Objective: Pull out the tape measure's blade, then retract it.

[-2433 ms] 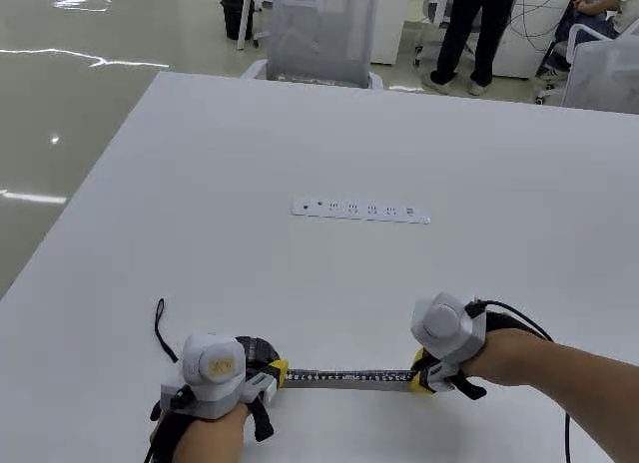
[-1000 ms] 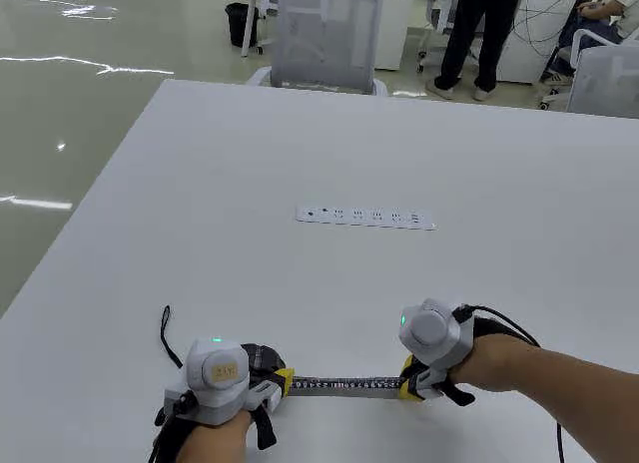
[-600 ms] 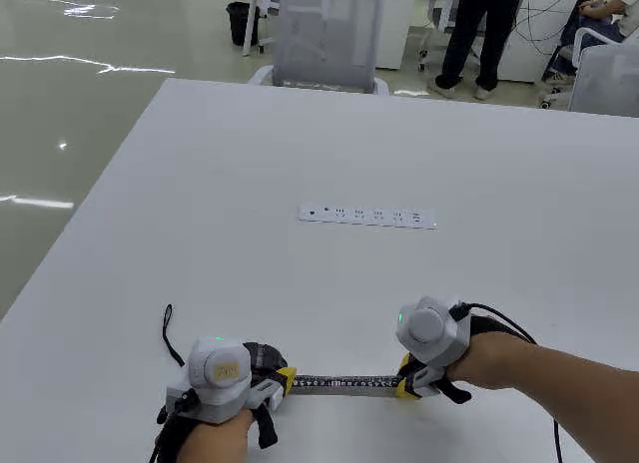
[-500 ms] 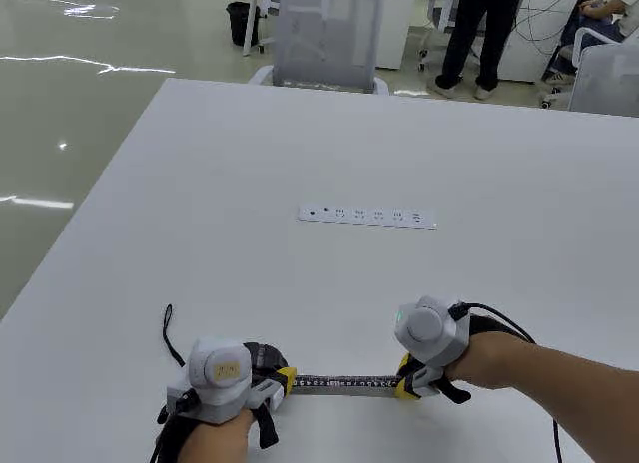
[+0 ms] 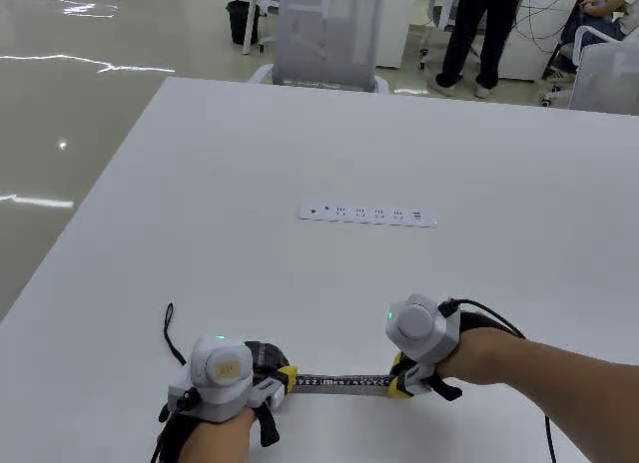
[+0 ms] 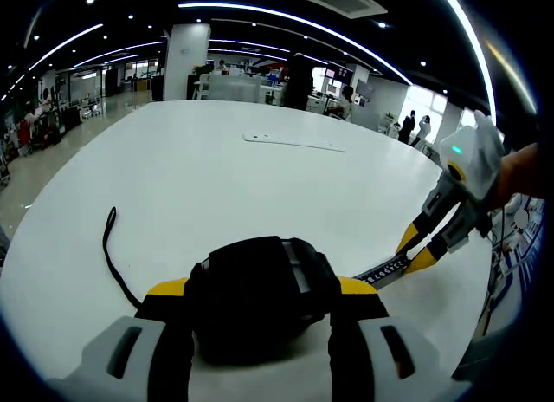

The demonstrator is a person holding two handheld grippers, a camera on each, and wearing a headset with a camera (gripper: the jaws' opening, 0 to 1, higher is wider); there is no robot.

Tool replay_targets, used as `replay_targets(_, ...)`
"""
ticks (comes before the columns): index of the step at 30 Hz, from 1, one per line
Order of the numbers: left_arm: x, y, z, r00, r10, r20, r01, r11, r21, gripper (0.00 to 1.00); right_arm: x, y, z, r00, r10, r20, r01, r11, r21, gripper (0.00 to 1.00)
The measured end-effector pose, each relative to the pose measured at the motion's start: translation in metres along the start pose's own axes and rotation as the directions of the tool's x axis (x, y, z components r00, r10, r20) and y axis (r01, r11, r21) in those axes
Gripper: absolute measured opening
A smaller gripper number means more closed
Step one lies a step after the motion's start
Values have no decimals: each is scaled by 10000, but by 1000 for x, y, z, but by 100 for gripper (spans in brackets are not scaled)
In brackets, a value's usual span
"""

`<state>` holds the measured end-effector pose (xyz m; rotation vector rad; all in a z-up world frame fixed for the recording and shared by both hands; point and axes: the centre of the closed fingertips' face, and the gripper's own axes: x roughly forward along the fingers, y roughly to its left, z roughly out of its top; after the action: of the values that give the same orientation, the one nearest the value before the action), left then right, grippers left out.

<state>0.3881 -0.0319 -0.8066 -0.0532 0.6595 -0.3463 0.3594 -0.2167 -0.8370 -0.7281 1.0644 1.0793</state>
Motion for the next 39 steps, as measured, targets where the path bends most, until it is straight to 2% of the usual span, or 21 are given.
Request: replay_targets(39, 0, 0, 0, 9999, -94, -78, 95, 9999, 65, 60, 9, 10, 22, 9998, 174, 21, -173, 9998, -125, 13)
